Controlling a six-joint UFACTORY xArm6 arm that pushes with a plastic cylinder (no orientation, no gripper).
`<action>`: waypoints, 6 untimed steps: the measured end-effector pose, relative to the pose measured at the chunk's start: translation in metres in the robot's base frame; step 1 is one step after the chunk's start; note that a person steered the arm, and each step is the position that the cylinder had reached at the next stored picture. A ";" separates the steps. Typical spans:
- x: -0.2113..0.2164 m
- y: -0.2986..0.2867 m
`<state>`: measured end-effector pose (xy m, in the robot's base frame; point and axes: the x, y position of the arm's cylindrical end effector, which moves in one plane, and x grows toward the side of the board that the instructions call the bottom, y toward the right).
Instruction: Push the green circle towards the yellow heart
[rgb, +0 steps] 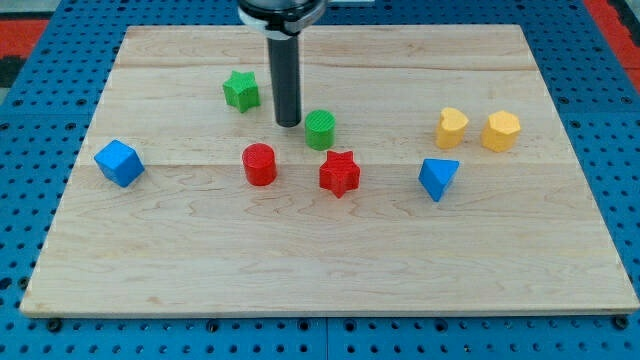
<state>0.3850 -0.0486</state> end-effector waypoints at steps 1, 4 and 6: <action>0.011 0.022; 0.005 0.091; -0.061 0.040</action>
